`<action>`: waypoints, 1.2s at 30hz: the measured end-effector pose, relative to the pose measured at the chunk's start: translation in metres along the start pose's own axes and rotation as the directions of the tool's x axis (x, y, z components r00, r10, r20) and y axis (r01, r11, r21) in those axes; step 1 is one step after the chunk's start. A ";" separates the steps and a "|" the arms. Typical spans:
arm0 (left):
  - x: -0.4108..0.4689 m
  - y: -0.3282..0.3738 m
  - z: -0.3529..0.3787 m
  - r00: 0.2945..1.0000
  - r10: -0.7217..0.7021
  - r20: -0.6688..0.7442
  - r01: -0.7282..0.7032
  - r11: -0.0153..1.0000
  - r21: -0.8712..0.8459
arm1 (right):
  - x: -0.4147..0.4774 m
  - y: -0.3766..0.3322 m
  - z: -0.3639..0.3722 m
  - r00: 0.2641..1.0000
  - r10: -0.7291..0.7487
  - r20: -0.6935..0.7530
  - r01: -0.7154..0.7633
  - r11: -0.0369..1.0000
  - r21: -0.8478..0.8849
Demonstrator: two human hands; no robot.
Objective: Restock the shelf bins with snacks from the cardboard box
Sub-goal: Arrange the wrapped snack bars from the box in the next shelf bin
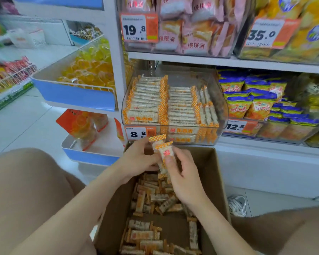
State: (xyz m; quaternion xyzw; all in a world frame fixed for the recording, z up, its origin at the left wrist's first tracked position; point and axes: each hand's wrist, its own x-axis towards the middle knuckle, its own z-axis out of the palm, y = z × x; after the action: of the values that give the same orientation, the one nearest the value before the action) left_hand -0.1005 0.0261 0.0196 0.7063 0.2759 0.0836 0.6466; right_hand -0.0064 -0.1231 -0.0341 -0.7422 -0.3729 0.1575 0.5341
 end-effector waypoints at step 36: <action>0.048 0.072 -0.099 0.875 0.368 -0.316 0.010 0.637 0.770 | 0.145 -0.099 -0.015 0.942 -0.277 0.192 0.337 0.795 -0.505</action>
State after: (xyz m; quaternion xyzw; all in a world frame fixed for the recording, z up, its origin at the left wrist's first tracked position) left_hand -0.0876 0.1350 0.0921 0.8947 0.3517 0.1866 0.2025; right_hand 0.0619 -0.0135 0.0854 -0.7806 -0.5454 -0.0006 0.3052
